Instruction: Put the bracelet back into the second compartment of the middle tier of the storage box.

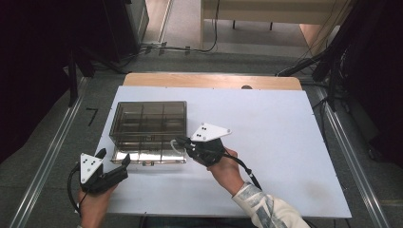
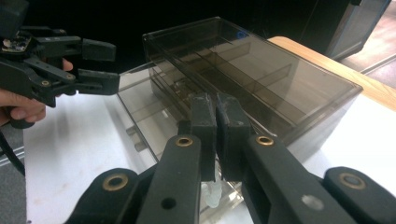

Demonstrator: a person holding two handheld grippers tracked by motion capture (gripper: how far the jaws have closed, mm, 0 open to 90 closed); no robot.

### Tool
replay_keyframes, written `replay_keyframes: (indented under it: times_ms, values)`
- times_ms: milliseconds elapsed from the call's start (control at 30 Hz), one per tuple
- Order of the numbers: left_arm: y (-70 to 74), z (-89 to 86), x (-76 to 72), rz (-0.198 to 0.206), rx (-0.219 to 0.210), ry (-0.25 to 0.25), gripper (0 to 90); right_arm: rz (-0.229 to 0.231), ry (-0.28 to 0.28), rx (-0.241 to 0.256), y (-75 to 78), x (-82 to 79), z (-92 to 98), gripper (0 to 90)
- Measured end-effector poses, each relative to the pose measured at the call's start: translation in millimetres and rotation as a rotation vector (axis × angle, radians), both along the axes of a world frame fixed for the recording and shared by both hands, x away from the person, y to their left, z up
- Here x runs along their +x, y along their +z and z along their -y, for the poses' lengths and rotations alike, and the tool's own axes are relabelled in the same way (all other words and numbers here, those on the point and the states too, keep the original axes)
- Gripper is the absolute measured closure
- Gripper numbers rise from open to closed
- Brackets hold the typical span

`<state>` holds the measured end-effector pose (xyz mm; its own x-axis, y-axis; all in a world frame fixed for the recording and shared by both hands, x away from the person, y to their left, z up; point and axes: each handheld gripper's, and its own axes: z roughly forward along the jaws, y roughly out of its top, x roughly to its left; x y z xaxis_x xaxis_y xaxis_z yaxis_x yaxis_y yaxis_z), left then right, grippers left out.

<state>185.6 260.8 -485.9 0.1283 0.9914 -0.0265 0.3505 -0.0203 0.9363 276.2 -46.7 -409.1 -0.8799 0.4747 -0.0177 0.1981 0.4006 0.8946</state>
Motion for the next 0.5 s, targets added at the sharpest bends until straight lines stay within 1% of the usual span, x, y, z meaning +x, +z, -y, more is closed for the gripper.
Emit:
replay_keyframes:
  times_ms: [267,500]
  values:
    - [-0.1,-0.1,0.1,-0.001,-0.001,0.000,17.3,-0.001,0.014,0.006,-1.5,1.7,-12.1,84.2]
    - [-0.3,0.2,0.6,-0.002,-0.001,-0.004,17.3,-0.006,0.022,0.002,-3.2,3.5,-21.4,84.2]
